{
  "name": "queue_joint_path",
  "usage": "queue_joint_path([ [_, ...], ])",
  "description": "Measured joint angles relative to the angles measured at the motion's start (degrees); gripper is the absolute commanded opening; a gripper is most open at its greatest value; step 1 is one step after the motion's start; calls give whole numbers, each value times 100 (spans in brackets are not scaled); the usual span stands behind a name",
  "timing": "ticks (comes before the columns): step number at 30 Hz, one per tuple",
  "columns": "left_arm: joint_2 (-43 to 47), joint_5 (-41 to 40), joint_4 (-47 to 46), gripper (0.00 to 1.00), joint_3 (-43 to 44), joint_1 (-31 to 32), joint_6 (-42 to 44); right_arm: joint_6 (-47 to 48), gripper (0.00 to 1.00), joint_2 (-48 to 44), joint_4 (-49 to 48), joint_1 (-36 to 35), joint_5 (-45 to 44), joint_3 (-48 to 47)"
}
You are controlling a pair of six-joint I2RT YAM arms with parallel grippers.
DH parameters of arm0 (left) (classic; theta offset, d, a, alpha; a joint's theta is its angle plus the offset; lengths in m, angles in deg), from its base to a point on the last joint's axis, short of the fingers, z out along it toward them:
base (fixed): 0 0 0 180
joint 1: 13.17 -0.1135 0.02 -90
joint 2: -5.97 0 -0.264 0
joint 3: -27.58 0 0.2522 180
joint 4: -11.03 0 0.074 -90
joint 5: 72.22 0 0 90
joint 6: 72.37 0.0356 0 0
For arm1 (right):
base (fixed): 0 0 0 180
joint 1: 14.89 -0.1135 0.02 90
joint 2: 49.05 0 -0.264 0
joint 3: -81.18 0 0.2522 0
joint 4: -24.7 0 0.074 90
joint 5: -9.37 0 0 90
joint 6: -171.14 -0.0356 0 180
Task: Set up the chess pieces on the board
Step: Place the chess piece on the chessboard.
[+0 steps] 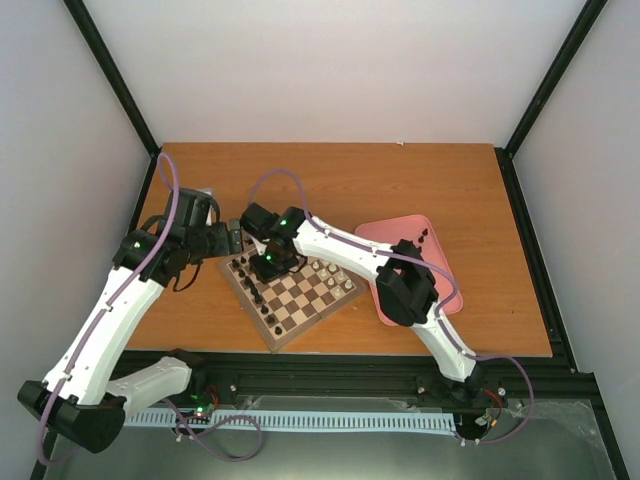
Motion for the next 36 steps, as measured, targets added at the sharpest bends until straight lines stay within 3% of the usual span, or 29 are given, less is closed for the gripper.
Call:
queue_joint_path([
  [9, 258, -57, 72, 99, -190, 20, -109, 20, 3, 308, 168, -59, 68, -164],
  [26, 1231, -1285, 365, 100, -48, 20, -723, 46, 3, 468, 203, -66, 85, -271],
  [36, 1338, -1440, 527, 100, -4, 20, -826, 61, 3, 686, 256, -81, 83, -455],
])
